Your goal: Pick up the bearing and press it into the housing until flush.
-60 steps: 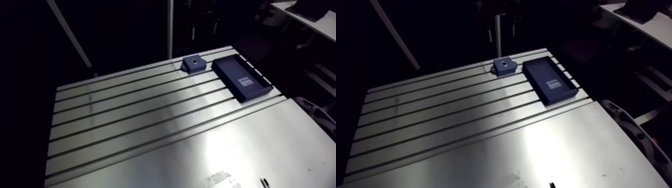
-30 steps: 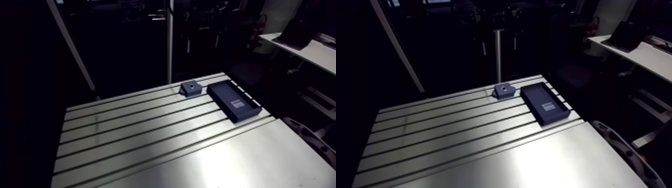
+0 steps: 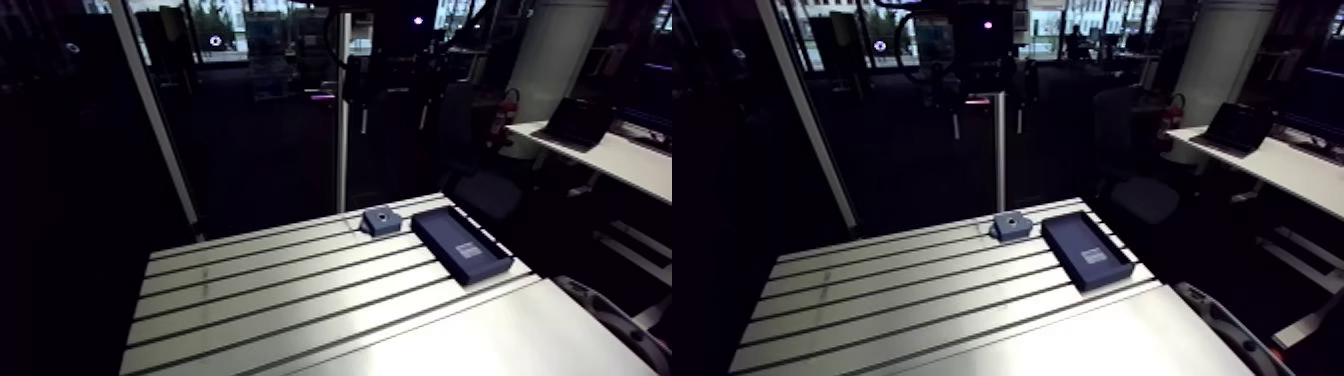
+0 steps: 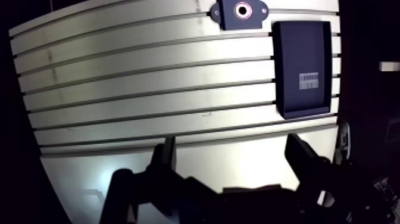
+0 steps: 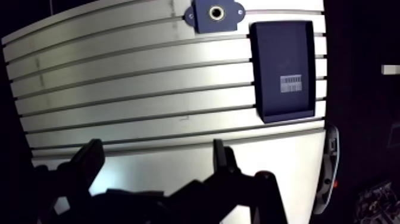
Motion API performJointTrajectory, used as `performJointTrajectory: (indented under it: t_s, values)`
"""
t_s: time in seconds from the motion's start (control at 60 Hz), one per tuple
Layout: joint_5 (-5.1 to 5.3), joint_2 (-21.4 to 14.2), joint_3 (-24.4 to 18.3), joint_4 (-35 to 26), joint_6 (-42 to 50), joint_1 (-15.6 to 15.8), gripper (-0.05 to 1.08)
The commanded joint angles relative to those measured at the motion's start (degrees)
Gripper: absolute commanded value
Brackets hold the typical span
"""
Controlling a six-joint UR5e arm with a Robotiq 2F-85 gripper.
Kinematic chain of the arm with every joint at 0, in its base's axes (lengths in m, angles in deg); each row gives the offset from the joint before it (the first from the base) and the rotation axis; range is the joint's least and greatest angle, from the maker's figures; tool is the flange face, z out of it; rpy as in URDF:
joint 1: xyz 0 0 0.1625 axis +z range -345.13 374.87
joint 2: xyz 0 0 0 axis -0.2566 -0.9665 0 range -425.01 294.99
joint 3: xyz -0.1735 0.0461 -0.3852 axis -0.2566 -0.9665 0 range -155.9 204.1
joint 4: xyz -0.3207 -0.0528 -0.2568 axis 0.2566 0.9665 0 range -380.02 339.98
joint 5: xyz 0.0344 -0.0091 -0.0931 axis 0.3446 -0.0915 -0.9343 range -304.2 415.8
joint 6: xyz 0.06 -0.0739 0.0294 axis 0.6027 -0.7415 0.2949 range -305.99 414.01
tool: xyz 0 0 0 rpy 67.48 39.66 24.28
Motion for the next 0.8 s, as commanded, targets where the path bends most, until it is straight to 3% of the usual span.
performJointTrajectory:
  t_s: [0.017,0.467,0.8]
  values:
    - [0.77,-2.4,-0.4,-2.2,1.4,2.7,0.01]
    - [-0.09,-2.6,0.6,-4.4,4.7,4.9,0.01]
    - [-0.09,-2.7,0.5,-7.0,4.8,5.3,0.01]
